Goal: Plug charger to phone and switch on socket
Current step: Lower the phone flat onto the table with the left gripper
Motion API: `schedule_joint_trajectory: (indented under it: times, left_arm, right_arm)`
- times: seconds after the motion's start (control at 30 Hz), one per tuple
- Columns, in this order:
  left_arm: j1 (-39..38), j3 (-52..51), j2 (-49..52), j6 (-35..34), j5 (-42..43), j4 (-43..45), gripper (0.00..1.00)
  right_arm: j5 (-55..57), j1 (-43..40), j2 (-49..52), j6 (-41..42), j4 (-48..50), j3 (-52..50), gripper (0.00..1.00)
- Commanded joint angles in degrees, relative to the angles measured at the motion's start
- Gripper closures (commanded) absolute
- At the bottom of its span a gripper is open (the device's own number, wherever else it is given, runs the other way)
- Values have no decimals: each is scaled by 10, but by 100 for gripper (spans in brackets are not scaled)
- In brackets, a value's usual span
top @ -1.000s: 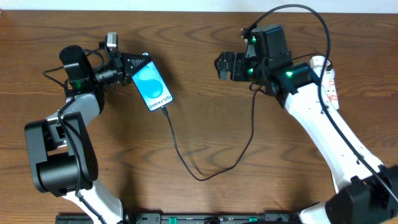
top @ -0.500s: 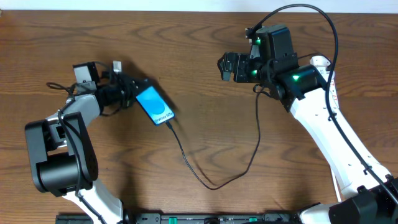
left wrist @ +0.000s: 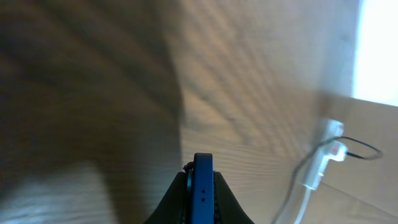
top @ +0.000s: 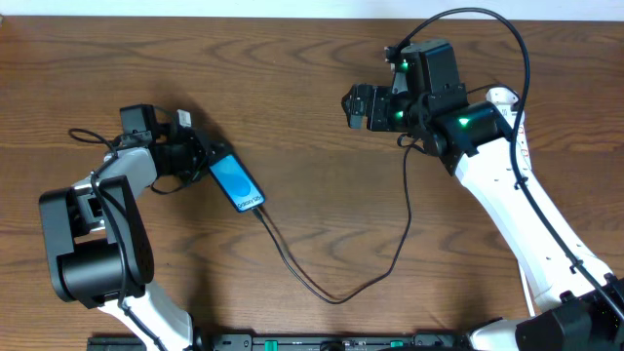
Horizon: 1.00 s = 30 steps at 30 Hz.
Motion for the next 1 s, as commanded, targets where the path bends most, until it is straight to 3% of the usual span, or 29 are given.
schedule_joint_trajectory:
  times: [0.0,0.8,0.97]
  left_arm:
    - [1,5,-13,17,-45,-16,93]
    - [1,5,-13,25,-88,-65,92]
    - [1,5,-13,25,-88,-73,77]
  right_arm:
    - [7,-1,-9,-6,-2,6,1]
    - [7,-1,-9,-6,-3,6,1]
    - [7,-1,-9,-6,-4,6,1]
